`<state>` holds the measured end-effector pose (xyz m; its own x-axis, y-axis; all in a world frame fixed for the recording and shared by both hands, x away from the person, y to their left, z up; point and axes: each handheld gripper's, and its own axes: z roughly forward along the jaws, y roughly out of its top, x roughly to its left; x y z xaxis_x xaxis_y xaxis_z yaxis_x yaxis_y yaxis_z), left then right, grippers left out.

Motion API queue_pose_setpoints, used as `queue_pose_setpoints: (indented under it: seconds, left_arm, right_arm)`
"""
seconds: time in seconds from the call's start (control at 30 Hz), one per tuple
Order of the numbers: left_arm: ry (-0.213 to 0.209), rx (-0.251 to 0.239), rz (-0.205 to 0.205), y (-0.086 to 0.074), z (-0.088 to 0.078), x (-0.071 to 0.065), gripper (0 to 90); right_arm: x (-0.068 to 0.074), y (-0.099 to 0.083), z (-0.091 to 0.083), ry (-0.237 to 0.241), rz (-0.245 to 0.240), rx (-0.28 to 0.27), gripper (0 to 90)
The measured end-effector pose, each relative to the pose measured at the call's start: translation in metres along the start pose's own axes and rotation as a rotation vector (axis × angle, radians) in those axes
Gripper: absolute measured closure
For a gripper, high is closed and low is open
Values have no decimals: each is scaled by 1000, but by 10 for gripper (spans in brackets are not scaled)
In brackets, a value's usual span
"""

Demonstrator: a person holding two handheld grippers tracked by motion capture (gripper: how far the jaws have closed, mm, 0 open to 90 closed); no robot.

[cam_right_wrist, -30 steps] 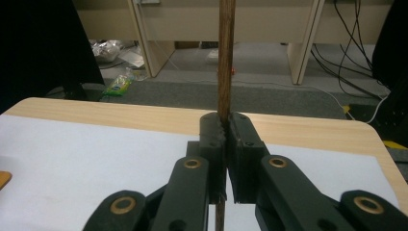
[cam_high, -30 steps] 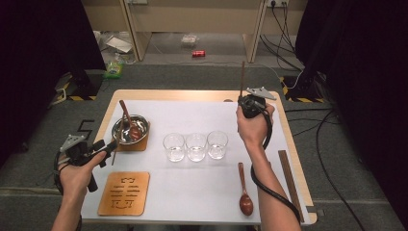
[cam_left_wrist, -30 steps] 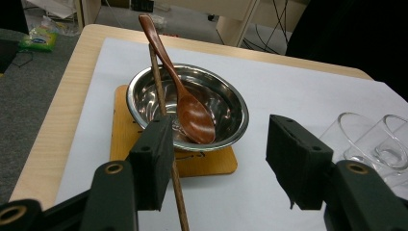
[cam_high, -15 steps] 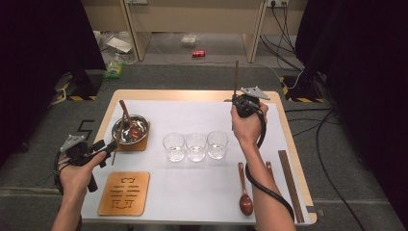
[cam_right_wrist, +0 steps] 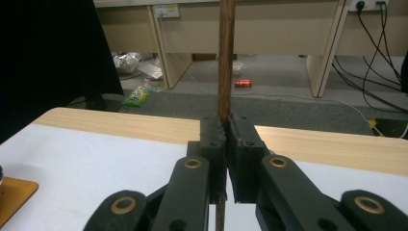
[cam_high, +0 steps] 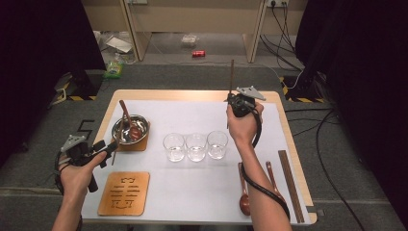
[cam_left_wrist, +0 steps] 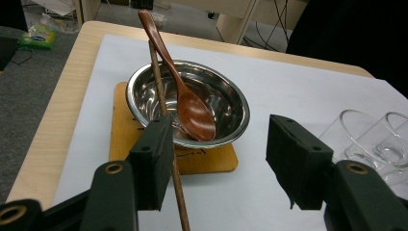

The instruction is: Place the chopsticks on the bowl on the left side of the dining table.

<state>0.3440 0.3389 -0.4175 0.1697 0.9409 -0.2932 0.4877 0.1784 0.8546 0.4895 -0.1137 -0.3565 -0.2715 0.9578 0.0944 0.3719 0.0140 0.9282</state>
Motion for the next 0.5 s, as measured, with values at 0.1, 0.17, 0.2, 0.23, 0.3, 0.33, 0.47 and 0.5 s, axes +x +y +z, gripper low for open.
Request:
queue_pose_setpoints:
  seconds: [0.1, 0.17, 0.2, 0.23, 0.3, 0.33, 0.47, 0.5]
  left_arm:
    - [-2, 3, 4, 0, 0, 0, 425]
    - [-1, 3, 0, 0, 0, 0, 425]
    - [0, 0, -2, 0, 0, 0, 425]
    - [0, -1, 1, 0, 0, 0, 425]
    - [-1, 3, 1, -1, 0, 1, 425]
    - [2, 3, 1, -1, 0, 1, 425]
    - [-1, -4, 2, 0, 0, 0, 426]
    - [-2, 0, 2, 0, 0, 1, 426]
  right_arm:
    - [2, 0, 2, 2, -10, -1, 858]
    - [4, 0, 3, 5, -5, -5, 858]
    - [5, 0, 3, 6, -3, -7, 858]
    - [6, 0, 4, 7, -4, -6, 858]
    - [8, 1, 5, 10, -9, -8, 858]
    - [8, 2, 5, 10, -7, -11, 858]
    - [13, 2, 6, 20, -10, -12, 858]
    - [14, 2, 7, 22, -17, -11, 858]
